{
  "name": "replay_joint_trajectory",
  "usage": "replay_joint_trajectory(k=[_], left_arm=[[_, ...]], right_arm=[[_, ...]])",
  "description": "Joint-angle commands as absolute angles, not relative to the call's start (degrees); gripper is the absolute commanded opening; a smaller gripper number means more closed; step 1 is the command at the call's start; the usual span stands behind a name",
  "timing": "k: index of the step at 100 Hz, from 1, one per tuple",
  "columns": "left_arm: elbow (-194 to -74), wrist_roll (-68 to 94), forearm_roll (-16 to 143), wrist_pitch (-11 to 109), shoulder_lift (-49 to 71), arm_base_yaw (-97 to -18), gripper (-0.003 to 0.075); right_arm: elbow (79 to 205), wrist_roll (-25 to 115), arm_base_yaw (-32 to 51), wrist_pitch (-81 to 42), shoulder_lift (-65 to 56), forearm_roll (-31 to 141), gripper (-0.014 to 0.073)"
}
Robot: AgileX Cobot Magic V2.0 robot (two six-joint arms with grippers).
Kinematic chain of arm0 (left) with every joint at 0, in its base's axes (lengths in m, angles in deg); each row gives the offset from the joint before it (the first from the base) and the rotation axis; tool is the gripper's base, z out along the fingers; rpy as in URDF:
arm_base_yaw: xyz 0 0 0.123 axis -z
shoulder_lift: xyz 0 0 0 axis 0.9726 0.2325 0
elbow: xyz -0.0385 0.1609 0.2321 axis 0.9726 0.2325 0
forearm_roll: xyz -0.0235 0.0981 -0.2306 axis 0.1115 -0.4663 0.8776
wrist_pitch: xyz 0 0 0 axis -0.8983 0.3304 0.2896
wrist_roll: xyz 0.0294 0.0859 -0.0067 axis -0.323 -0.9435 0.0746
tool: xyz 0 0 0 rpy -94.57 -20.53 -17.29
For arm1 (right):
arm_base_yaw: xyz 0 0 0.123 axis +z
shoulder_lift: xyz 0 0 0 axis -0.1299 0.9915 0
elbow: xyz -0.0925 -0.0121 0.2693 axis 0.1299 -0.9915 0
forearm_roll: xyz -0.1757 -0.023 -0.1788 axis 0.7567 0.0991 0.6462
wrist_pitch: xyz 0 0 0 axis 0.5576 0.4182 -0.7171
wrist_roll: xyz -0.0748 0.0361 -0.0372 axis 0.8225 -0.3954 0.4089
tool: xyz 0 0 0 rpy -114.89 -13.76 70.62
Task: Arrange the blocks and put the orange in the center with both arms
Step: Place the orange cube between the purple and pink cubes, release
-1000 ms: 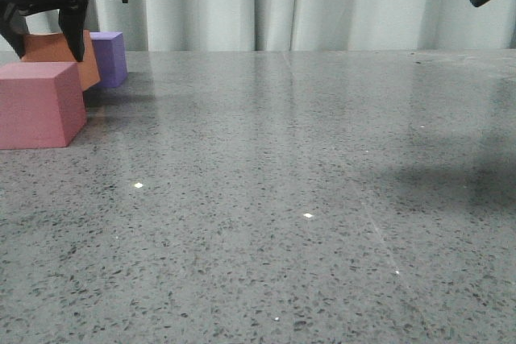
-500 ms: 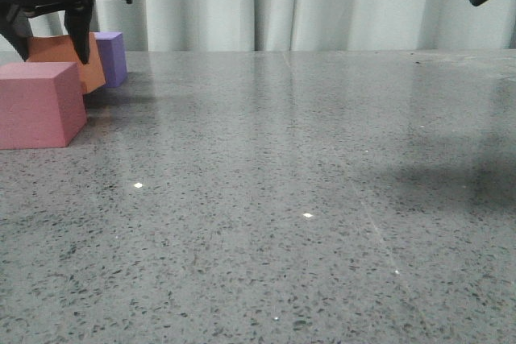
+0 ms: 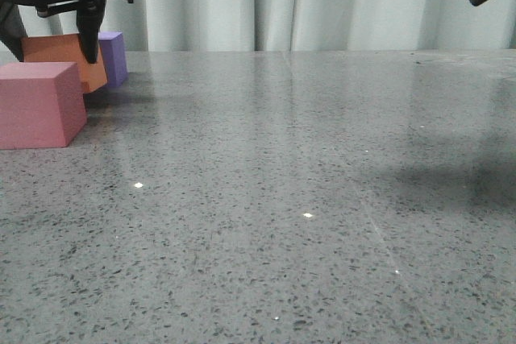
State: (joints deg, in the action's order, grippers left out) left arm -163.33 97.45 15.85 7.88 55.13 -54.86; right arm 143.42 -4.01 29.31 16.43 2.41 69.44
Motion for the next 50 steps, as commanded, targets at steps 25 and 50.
replay_joint_trajectory(k=[25,50], left_arm=[[-165.01,97.35,15.27,9.19,52.49,-54.84,0.0525],[-165.63,97.1,14.59,8.51,52.24,-54.84,0.0524]], right_arm=[[144.81,-3.61,29.19,13.12,0.83,69.61,0.0601],[144.81,-3.61,29.19,13.01,0.83,69.38,0.0601]])
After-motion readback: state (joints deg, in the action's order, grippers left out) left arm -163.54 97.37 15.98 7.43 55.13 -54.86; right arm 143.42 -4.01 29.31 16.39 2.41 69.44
